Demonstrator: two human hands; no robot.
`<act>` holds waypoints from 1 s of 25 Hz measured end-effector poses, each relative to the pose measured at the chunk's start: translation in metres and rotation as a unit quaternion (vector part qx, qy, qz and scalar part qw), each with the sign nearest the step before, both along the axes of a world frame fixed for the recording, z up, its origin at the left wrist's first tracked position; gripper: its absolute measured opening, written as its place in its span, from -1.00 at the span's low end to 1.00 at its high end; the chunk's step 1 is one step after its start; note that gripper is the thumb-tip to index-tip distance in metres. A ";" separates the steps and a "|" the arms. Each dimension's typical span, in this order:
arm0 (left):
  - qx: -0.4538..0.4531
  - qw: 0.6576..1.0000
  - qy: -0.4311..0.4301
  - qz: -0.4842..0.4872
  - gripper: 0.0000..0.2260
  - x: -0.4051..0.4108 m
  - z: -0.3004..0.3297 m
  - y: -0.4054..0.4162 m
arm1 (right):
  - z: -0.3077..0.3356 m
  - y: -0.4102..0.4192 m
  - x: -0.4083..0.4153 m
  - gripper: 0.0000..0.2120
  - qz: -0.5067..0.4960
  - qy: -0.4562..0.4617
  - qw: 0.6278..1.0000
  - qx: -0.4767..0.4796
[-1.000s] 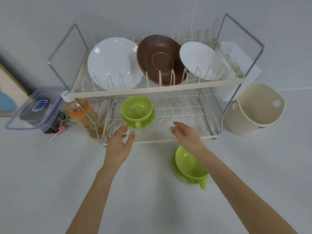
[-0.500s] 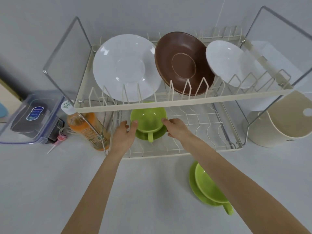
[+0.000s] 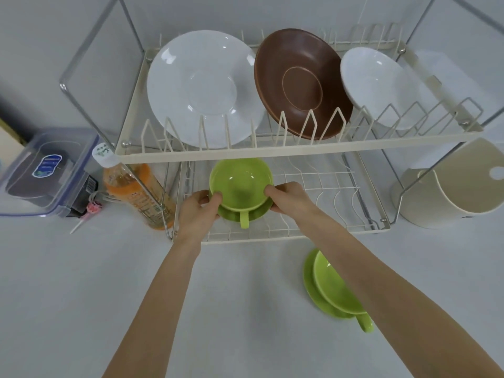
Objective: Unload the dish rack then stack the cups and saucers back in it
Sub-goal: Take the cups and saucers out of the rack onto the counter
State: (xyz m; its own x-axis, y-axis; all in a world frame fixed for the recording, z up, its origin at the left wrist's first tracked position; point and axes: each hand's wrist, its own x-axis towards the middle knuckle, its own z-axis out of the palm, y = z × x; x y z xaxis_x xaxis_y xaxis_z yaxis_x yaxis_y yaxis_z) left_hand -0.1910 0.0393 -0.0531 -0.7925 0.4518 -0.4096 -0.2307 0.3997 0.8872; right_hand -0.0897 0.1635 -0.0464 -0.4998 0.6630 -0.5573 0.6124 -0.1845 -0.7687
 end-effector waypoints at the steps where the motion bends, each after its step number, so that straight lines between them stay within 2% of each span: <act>1: 0.005 1.000 -0.001 0.005 -0.74 0.005 0.002 -0.005 | 0.004 -0.004 0.006 -0.60 -0.002 -0.001 1.000 -0.001; 4: 0.033 0.999 0.009 0.019 -0.77 0.023 0.014 -0.023 | 0.015 -0.021 0.025 -0.69 -0.004 0.009 1.000 0.005; 7: 0.034 0.999 0.010 0.022 -0.72 0.044 0.022 -0.044 | 0.020 -0.041 0.047 -0.55 -0.004 0.015 1.000 0.023; 11: 0.028 0.999 0.000 0.015 -0.84 0.070 0.022 -0.071 | 0.019 -0.069 0.074 -0.40 -0.003 0.032 0.999 0.022; 14: 0.012 1.000 -0.022 0.003 -0.83 0.086 0.013 -0.087 | 0.009 -0.086 0.090 -0.30 -0.006 0.012 1.000 0.016; 19: -0.033 0.998 -0.044 -0.018 -0.74 0.102 -0.005 -0.109 | -0.008 -0.106 0.112 -0.33 0.010 -0.002 1.000 -0.010; 25: -0.080 0.995 -0.049 -0.040 -0.72 0.112 -0.023 -0.122 | -0.025 -0.120 0.120 -0.55 0.009 -0.022 0.999 -0.026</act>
